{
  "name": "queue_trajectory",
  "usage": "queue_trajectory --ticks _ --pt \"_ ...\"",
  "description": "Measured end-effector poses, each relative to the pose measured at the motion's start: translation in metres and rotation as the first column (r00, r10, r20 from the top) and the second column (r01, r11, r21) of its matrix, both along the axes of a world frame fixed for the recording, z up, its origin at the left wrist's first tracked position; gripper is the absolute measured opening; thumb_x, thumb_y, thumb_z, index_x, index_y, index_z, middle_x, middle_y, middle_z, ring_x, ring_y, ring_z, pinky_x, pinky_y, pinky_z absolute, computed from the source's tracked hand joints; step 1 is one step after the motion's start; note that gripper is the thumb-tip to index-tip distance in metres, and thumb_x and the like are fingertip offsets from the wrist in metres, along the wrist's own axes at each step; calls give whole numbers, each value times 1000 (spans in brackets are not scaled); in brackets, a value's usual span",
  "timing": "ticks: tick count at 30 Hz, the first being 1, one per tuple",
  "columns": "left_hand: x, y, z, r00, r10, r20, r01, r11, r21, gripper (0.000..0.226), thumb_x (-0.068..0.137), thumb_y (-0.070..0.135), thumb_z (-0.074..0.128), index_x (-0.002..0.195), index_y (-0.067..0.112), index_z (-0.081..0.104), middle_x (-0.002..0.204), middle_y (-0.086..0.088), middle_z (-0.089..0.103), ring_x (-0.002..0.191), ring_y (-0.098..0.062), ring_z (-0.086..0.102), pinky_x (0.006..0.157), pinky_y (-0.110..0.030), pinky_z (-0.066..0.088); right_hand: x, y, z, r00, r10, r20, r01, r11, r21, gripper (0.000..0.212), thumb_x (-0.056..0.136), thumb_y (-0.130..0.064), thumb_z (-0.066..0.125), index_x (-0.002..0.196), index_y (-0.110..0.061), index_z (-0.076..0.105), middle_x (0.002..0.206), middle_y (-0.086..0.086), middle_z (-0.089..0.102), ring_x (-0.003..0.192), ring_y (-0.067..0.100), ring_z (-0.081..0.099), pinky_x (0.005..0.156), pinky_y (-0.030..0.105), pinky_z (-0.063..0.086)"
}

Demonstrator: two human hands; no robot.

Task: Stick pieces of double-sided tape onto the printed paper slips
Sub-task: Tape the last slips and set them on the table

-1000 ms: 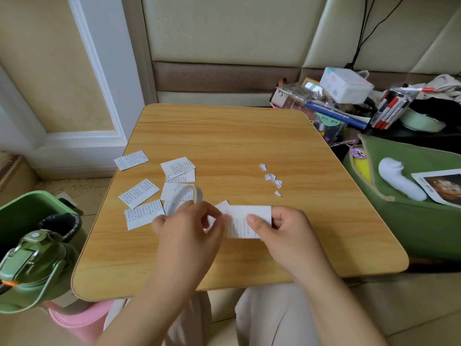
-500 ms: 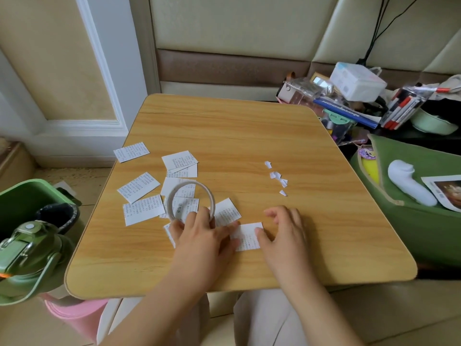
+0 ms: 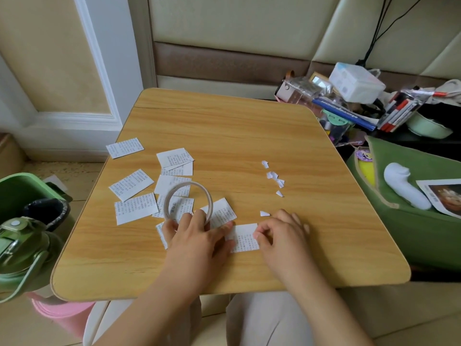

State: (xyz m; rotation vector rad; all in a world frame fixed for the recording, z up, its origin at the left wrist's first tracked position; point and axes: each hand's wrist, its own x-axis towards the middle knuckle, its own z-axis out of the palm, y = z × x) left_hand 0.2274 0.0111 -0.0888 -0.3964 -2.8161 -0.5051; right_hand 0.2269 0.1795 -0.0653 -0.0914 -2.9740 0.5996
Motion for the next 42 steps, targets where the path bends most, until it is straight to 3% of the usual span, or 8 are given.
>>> queue_trajectory --ticks 6,12,16,20,28,34,38,42 --pt "1 0 2 1000 -18 14 18 1000 8 36 79 54 43 97 41 72 70 3 39 65 -23 49 67 -32 12 -3 -28 -4 981 189 -36 -191 978 -82 7 86 -19 65 79 -20 68 84 -13 41 99 19 47 77 30 21" --pt "1 0 -2 1000 -5 -20 5 1000 -13 40 79 54 42 100 40 72 72 4 41 67 -22 50 70 -34 18 2 0 -2 995 98 1 -96 982 -163 21 83 -15 69 68 -27 60 76 -20 40 94 13 47 92 40 38" --pt "0 0 -3 1000 0 -22 -1 1000 -12 40 78 53 41 99 40 73 72 4 42 67 -22 50 71 -35 20 -1 -1 2 994 113 -8 -113 993 -38 11 86 -18 66 75 -22 67 75 -21 34 104 16 47 81 29 23" --pt "0 1 -1 1000 -7 -16 7 1000 5 37 79 53 42 95 40 73 69 3 42 64 -22 50 68 -34 19 -8 -28 2 975 219 -37 -221 974 -54 8 86 -20 65 80 -19 69 82 -13 41 102 19 47 75 28 19" --pt "0 0 -3 999 1 -35 -2 1000 -15 39 78 53 42 98 40 73 72 5 42 66 -21 50 70 -35 20 -4 6 0 997 80 -20 -81 994 -74 9 83 -17 69 75 -17 69 73 -20 36 96 19 51 87 34 34" --pt "1 0 -1 1000 -12 -19 12 1000 -1 35 79 53 44 94 40 73 69 4 42 64 -22 50 68 -34 18 -8 -24 0 966 256 -29 -258 963 -78 7 87 -21 64 82 -19 68 75 -19 31 100 17 46 89 28 28" --pt "0 0 -3 1000 -11 -25 11 1000 -7 38 78 54 43 98 41 72 70 4 43 65 -21 51 69 -34 19 -6 -17 -7 983 184 -16 -184 968 -170 6 85 -17 67 78 -17 69 76 -17 37 101 19 49 92 34 37" --pt "1 0 -3 999 -4 -31 4 1000 -23 39 77 54 42 98 42 72 71 5 42 66 -20 51 70 -34 19 -1 3 -3 993 121 -7 -120 973 -195 9 84 -15 68 76 -15 67 78 -17 41 95 13 46 85 24 35"
